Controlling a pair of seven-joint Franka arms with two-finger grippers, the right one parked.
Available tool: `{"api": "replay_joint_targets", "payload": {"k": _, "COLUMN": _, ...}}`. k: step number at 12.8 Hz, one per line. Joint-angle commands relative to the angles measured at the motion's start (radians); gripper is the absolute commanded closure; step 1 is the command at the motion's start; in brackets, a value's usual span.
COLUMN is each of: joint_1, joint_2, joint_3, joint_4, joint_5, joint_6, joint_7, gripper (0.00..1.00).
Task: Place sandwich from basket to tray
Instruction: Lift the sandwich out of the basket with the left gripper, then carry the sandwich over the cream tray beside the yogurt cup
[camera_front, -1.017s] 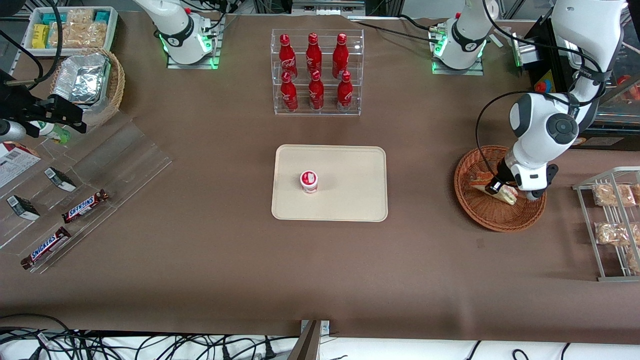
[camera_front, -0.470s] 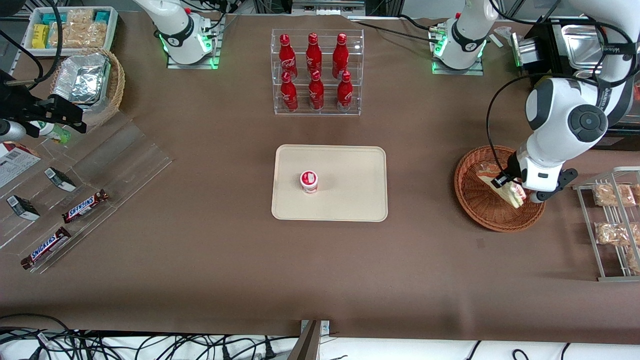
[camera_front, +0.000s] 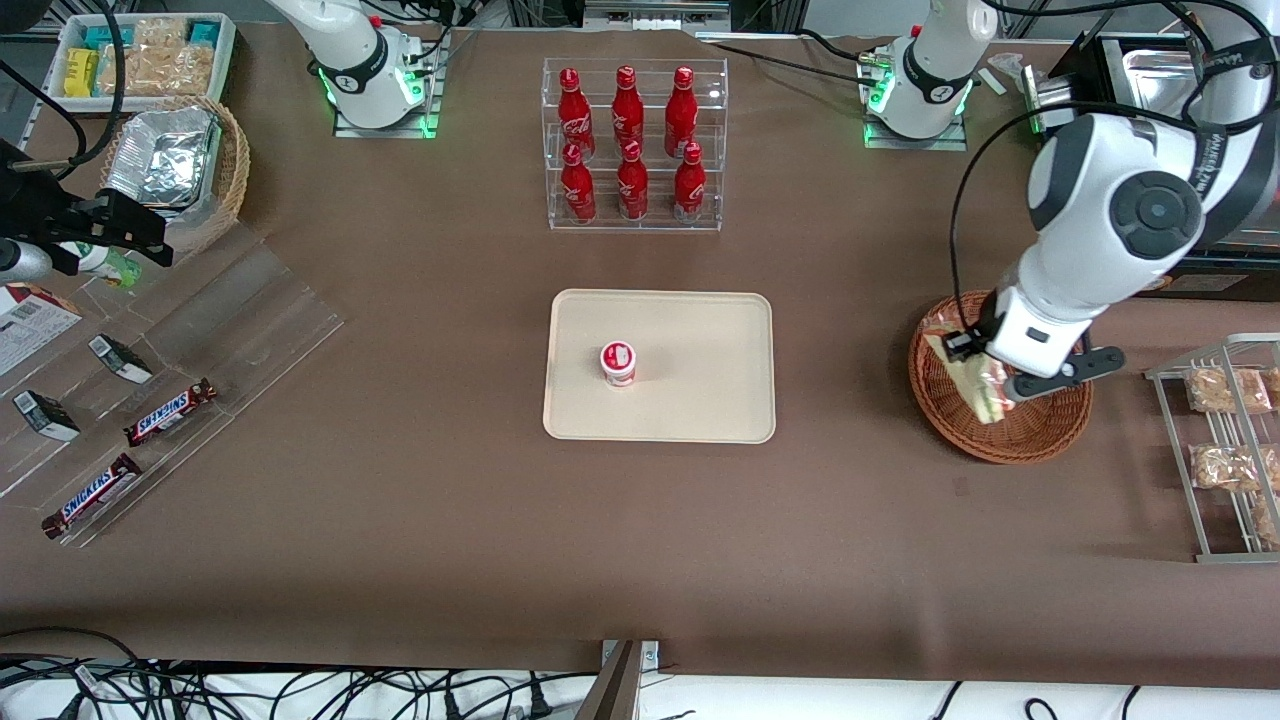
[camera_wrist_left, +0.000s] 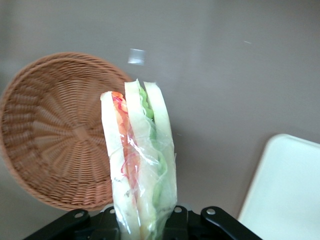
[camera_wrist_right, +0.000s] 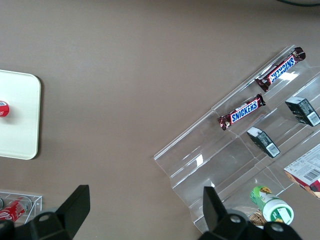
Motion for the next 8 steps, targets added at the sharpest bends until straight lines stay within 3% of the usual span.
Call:
{"api": "replay_joint_targets", "payload": {"k": 1, "joint_1": 0.002, "joint_2": 0.023, "joint_3": -0.093, "joint_4": 0.056, "joint_5": -0.003, "joint_6": -0.026, "joint_7": 0.031, "gripper": 0.98}}
{"api": "replay_joint_targets", "payload": {"k": 5, "joint_1": -0.011, "joint_2": 0.065, "joint_3": -0.208, "joint_4": 0.074, "joint_5": -0.027, "joint_6": -0.023, "joint_7": 0.032, "gripper": 0.91}}
{"api": "replay_joint_targets", "payload": {"k": 8, "joint_1": -0.074, "joint_2": 0.117, "joint_3": -0.216, "joint_4": 0.085, "joint_5": -0.017, "joint_6": -0.013, "joint_7": 0.026, "gripper": 0.91}}
